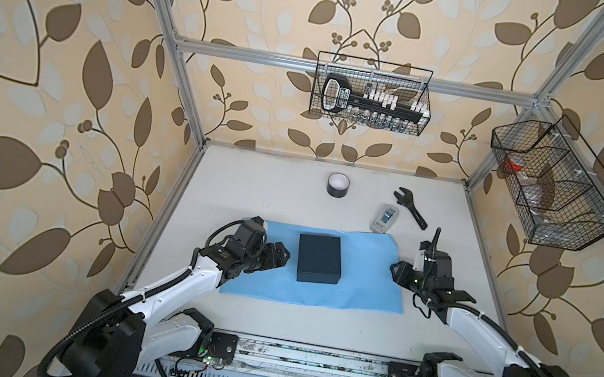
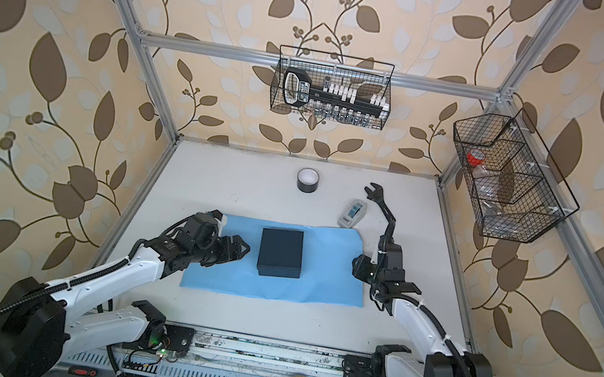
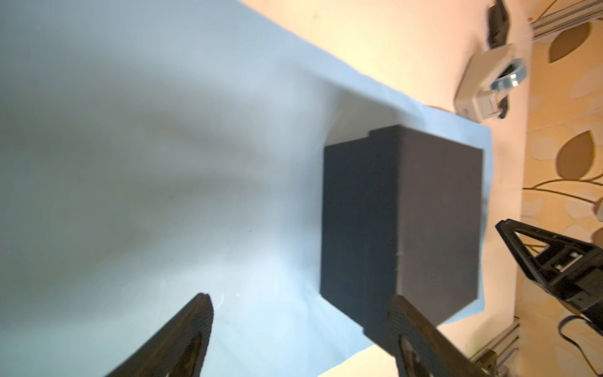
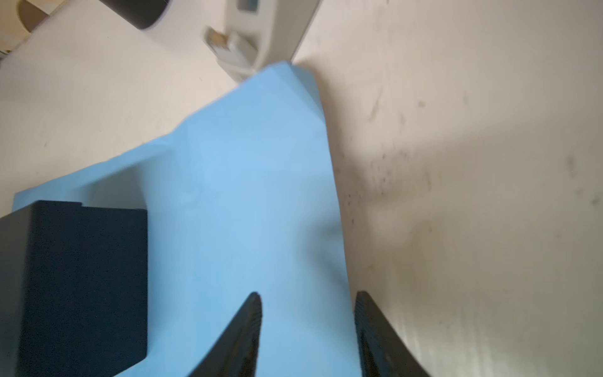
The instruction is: Wrap the gift box in paper
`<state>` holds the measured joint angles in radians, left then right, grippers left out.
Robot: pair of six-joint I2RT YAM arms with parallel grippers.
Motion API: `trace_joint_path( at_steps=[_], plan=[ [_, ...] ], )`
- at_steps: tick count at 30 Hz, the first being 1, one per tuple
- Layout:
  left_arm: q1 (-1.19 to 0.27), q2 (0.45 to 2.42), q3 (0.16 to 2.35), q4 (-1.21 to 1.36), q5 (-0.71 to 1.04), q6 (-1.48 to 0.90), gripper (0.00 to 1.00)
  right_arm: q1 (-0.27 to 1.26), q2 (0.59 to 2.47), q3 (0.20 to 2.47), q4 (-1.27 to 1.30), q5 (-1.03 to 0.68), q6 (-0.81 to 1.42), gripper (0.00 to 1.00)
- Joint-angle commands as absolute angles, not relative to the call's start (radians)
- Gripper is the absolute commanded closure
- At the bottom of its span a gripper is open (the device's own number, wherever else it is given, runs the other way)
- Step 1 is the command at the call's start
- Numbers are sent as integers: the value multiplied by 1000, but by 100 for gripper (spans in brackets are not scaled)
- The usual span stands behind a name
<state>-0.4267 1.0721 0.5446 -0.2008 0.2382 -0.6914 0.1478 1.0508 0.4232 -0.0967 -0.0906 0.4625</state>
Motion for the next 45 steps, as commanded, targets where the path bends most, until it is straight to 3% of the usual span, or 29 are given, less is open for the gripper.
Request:
trace_joint_path(
  at_steps=[1,4,9,15,26,45],
  plan=[
    [-434,1094,594,-167,340,-710,13,241,979,437,-95,-80,467,35],
    [-434,1153,629,-132,396,-716,13,396,1011,461,-13,-151,494,25],
    [-434,1267,669,-62,482,-744,13,550,1178,536,118,-249,570,21],
    [-434,1348,706,-26,507,-746,16,588,1312,525,286,-330,666,21],
    [-433,1424,756,13,539,-762,18,626,1387,499,438,-369,757,23],
    [-433,1488,801,-10,523,-737,18,573,1296,466,337,-318,706,24]
  ],
)
